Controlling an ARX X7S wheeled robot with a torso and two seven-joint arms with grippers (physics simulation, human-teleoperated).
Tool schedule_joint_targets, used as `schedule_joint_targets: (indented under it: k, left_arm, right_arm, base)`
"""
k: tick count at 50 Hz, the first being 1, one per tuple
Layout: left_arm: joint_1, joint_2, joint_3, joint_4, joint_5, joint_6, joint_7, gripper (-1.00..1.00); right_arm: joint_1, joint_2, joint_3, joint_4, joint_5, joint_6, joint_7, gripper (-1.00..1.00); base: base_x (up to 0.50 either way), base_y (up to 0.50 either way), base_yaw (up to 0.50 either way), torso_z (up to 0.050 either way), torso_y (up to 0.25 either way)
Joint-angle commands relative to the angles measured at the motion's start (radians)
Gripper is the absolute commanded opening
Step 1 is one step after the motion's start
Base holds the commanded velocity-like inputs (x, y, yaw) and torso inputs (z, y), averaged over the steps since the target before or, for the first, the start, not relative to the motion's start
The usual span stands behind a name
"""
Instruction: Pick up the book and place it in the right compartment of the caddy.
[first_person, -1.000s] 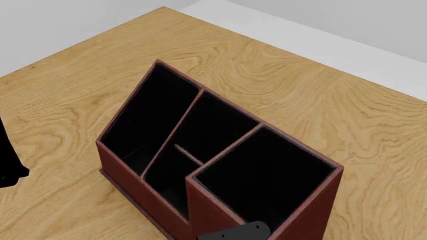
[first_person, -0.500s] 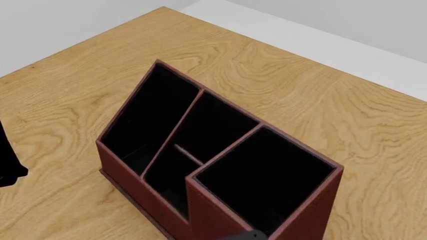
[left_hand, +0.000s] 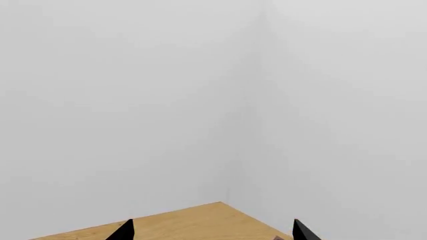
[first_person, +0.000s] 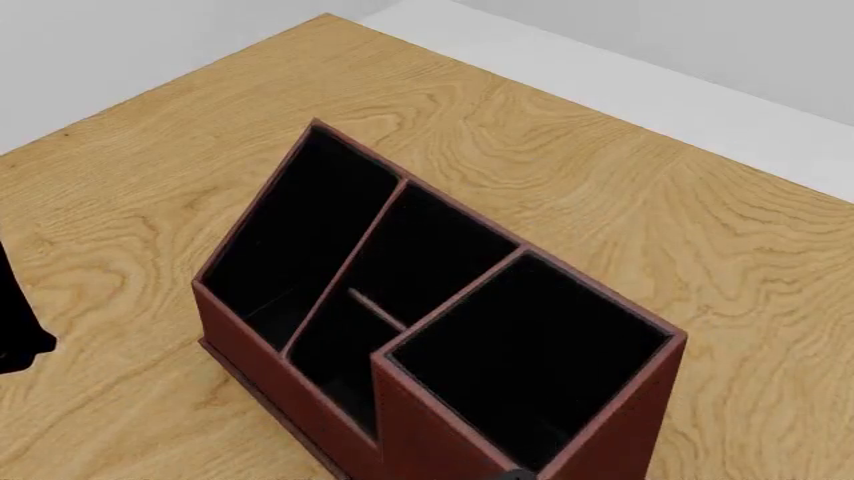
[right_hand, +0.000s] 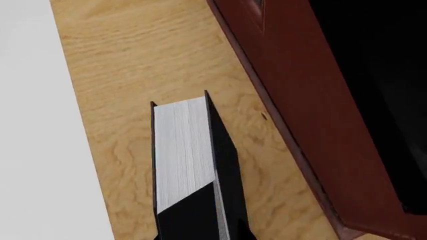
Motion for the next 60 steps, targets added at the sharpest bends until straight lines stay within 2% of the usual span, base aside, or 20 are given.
schedule_joint_targets:
  k: [1, 11, 27, 41, 55, 60]
  left_arm:
    - [0.000, -0.001, 0.004, -0.004, 0.001, 0.005, -0.001, 1.00]
    - [0.000, -0.004, 0.006, 0.001, -0.003, 0.003, -0.006, 1.00]
    - [0.002, -0.007, 0.006, 0.001, -0.007, 0.011, -0.007, 1.00]
    - [-0.006, -0.021, -0.035, 0.006, -0.043, 0.000, -0.025, 1.00]
    - [-0.012, -0.025, -0.056, -0.009, -0.052, 0.005, -0.036, 1.00]
    - [-0.009, -0.024, -0.053, -0.011, -0.049, 0.009, -0.036, 1.00]
  right_arm:
    - [-0.010, -0.004, -0.018, 0.003, 0.010, -0.008, -0.023, -1.00]
    - [0.013, 0.001, -0.042, -0.050, 0.017, 0.020, -0.003, -1.00]
    - [0.069, -0.002, -0.037, -0.152, 0.127, 0.068, 0.134, -1.00]
    - [0.213, 0.001, 0.002, -0.204, 0.299, 0.082, 0.281, -1.00]
    - [0.303, 0.015, 0.026, -0.238, 0.395, 0.062, 0.358, -1.00]
    - [0.322, 0.016, 0.045, -0.239, 0.381, 0.050, 0.342, -1.00]
  base:
    - [0.00, 0.00, 0.00, 0.000, 0.000]
    - [0.00, 0.00, 0.00, 0.000, 0.000]
    - [0.00, 0.00, 0.00, 0.000, 0.000]
    - [0.00, 0.00, 0.00, 0.000, 0.000]
    - [0.00, 0.00, 0.00, 0.000, 0.000]
    - [0.00, 0.00, 0.00, 0.000, 0.000]
